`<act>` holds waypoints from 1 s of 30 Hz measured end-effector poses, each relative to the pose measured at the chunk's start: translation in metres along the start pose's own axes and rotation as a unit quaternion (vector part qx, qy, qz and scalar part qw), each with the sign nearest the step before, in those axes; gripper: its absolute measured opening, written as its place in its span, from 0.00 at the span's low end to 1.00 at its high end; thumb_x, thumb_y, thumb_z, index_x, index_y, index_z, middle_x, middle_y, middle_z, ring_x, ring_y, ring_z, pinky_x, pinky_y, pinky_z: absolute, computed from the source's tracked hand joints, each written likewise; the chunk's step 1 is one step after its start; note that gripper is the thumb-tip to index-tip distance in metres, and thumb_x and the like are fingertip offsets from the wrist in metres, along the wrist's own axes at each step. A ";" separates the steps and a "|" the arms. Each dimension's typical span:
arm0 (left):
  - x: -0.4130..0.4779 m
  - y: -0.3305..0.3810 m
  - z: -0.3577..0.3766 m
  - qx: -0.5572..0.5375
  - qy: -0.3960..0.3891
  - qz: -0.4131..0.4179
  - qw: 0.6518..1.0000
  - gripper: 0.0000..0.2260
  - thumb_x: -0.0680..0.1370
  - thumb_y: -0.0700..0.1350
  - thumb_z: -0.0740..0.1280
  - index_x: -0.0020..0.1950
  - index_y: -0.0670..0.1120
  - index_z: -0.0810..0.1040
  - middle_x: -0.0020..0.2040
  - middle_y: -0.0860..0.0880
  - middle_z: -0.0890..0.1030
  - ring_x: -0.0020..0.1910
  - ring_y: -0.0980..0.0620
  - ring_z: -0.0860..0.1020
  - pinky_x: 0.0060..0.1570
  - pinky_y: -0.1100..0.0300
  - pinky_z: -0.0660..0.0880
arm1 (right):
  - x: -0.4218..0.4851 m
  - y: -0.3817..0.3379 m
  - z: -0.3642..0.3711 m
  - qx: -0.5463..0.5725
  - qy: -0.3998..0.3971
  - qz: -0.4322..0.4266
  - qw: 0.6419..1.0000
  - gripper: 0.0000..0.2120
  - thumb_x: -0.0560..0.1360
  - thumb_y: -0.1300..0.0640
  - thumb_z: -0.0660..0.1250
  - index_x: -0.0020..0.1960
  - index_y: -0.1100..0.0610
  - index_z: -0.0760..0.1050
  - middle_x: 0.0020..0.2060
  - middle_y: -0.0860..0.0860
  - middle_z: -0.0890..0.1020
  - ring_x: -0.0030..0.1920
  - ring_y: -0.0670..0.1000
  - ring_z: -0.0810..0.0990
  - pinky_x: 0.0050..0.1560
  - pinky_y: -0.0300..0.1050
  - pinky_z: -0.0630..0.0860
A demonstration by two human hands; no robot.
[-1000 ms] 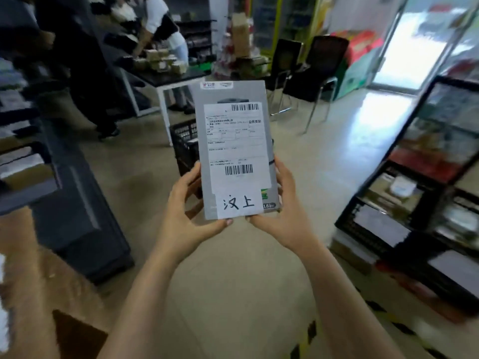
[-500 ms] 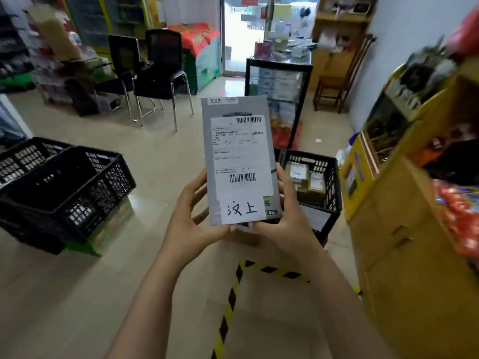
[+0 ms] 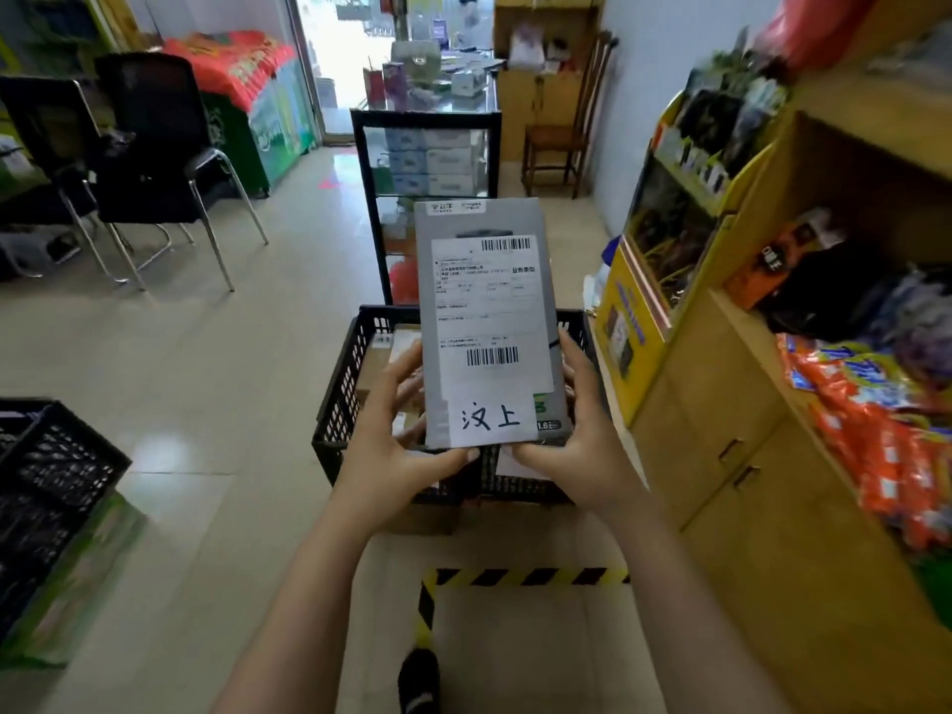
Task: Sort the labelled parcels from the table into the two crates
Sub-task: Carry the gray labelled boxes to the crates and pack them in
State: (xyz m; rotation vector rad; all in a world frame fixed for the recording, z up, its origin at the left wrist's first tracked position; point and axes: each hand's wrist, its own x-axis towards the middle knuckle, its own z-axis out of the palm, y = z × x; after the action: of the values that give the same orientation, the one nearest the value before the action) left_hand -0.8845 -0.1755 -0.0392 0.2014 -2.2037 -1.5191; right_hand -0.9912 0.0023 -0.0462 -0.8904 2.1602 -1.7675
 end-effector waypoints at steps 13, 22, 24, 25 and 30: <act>0.203 -0.080 0.007 -0.025 -0.126 -0.023 0.991 0.45 0.66 0.42 0.79 0.74 0.65 0.59 0.71 0.65 0.66 0.71 0.63 0.65 0.62 0.46 0.75 | 0.157 0.052 -0.012 -0.007 0.094 0.081 0.992 0.53 0.68 0.62 0.79 0.77 0.37 0.48 0.57 0.16 0.65 0.65 0.31 0.69 0.62 0.37 0.73; 0.284 -0.156 0.066 -0.032 -0.130 -0.107 0.985 0.45 0.67 0.43 0.79 0.75 0.62 0.57 0.71 0.68 0.64 0.69 0.67 0.64 0.58 0.67 0.74 | 0.246 0.146 -0.046 0.022 0.046 0.146 0.988 0.51 0.68 0.64 0.78 0.77 0.39 0.50 0.63 0.23 0.67 0.65 0.28 0.66 0.58 0.28 0.72; 0.298 -0.177 0.084 -0.031 -0.124 -0.141 0.982 0.45 0.67 0.43 0.79 0.75 0.62 0.57 0.71 0.68 0.63 0.69 0.67 0.64 0.59 0.66 0.74 | 0.264 0.173 -0.055 0.033 0.020 0.167 0.985 0.51 0.68 0.66 0.77 0.77 0.41 0.50 0.69 0.34 0.66 0.64 0.28 0.68 0.56 0.28 0.74; 0.304 -0.189 0.094 -0.031 -0.122 -0.159 0.979 0.45 0.67 0.43 0.79 0.76 0.61 0.57 0.72 0.67 0.63 0.69 0.66 0.64 0.60 0.64 0.75 | 0.273 0.188 -0.059 0.041 0.004 0.182 0.983 0.51 0.68 0.68 0.76 0.77 0.42 0.50 0.66 0.35 0.67 0.60 0.25 0.69 0.51 0.26 0.74; 0.315 -0.245 0.132 -0.026 -0.116 -0.254 0.960 0.46 0.68 0.43 0.79 0.77 0.58 0.54 0.74 0.63 0.62 0.69 0.63 0.64 0.52 0.75 0.73 | 0.297 0.266 -0.068 0.069 -0.051 0.264 0.961 0.51 0.67 0.68 0.77 0.77 0.45 0.50 0.58 0.31 0.66 0.50 0.20 0.71 0.44 0.23 0.72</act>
State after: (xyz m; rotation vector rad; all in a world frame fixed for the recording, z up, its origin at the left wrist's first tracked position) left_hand -1.2550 -0.2727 -0.2128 0.6450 -2.4097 -1.9520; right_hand -1.3466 -0.0855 -0.2176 -0.3161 1.9390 -1.5356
